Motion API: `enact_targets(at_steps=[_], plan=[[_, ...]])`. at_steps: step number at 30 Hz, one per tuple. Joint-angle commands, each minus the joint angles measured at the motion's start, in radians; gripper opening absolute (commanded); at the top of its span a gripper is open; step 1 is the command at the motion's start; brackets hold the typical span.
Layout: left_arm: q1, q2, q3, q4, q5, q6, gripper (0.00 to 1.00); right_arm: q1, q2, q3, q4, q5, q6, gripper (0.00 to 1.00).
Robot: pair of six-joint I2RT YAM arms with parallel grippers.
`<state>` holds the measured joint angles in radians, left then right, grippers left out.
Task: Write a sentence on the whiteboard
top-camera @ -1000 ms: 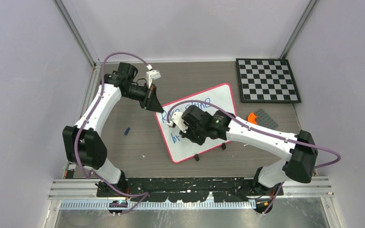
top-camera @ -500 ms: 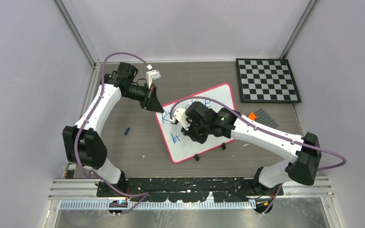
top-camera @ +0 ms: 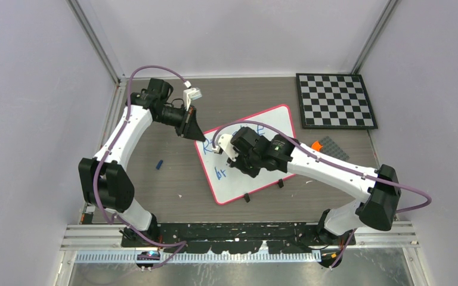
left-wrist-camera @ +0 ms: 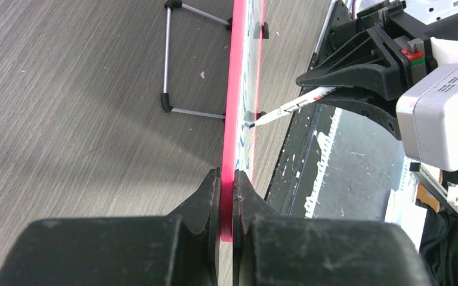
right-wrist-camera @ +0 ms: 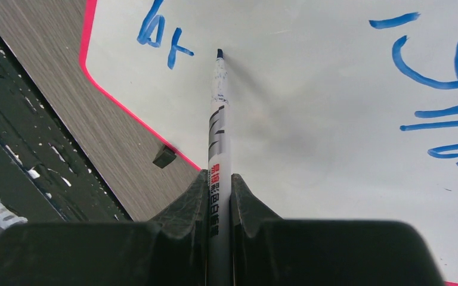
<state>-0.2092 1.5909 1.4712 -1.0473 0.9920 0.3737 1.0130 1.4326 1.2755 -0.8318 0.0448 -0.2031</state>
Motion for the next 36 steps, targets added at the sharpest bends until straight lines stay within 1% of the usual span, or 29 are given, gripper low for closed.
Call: enact_targets(at_steps=[1, 13, 22, 30, 32, 36], plan=[[-0.014, 0.001, -0.002, 0.024, -0.093, 0.017, 0.0, -0.001, 0.005, 0.019, 0.025, 0.043, 0.004, 0.0], [-0.014, -0.007, -0.005, 0.023, -0.095, 0.016, 0.0, -0.001, 0.004, -0.036, 0.019, 0.022, 0.007, 0.0], [-0.014, -0.002, -0.004, 0.024, -0.095, 0.015, 0.0, 0.008, -0.007, -0.081, 0.006, -0.022, 0.01, 0.0], [-0.013, 0.003, 0.0, 0.023, -0.09, 0.014, 0.0, 0.01, -0.022, -0.004, 0.004, -0.031, 0.011, 0.0], [-0.013, 0.001, 0.0, 0.024, -0.089, 0.014, 0.0, 0.01, -0.03, 0.022, 0.007, -0.067, 0.014, 0.0], [-0.013, -0.003, 0.0, 0.024, -0.088, 0.014, 0.0, 0.009, -0.027, 0.06, 0.014, -0.062, 0.017, 0.0]])
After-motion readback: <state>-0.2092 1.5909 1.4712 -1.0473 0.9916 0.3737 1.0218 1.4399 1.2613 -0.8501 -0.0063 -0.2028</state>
